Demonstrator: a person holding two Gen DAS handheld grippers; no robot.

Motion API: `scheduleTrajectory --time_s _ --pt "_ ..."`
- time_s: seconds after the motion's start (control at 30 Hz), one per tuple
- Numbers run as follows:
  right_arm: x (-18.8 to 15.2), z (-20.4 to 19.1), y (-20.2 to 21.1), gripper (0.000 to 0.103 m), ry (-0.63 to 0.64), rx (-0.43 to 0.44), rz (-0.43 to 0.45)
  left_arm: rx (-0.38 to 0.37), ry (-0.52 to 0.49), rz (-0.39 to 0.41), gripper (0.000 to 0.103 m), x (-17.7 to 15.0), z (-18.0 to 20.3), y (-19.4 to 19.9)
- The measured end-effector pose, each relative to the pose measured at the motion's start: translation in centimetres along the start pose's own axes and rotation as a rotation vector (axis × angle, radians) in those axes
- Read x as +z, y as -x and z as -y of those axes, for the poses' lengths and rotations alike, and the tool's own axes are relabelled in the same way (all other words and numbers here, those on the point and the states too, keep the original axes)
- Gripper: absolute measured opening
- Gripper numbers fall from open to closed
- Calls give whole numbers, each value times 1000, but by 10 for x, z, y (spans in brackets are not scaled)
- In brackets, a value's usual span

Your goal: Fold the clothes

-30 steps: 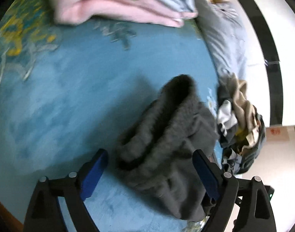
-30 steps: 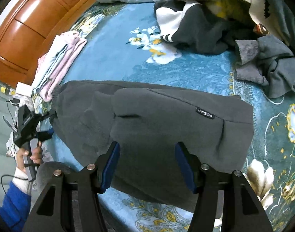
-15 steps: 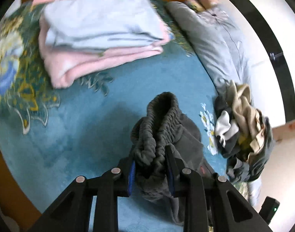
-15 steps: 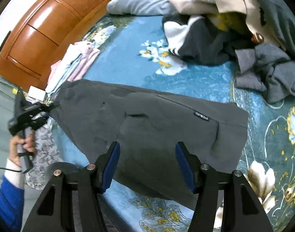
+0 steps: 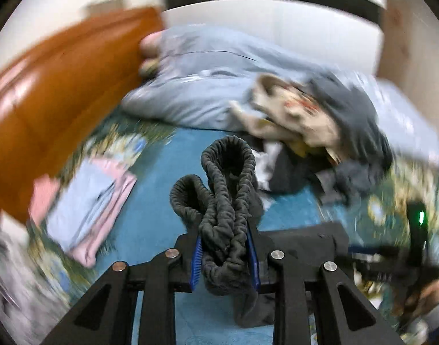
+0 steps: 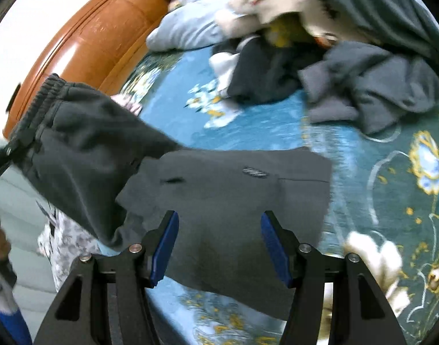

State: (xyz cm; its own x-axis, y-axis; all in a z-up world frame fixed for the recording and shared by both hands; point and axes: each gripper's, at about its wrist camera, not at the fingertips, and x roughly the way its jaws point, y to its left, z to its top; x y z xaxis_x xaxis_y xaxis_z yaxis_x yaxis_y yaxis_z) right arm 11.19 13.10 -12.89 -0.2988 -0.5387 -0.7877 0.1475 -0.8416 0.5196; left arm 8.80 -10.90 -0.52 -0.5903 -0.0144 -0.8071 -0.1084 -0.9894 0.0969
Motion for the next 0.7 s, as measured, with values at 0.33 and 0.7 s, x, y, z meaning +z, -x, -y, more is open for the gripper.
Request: scheduleTrajectory --time_s 0.33,0.7 --pt "-16 88 29 61 -153 -47 37 154 -315 -70 32 -29 170 -52" --pt "-22 113 32 61 -158 -84 -3 -404 -67 -83 67 -34 157 -30"
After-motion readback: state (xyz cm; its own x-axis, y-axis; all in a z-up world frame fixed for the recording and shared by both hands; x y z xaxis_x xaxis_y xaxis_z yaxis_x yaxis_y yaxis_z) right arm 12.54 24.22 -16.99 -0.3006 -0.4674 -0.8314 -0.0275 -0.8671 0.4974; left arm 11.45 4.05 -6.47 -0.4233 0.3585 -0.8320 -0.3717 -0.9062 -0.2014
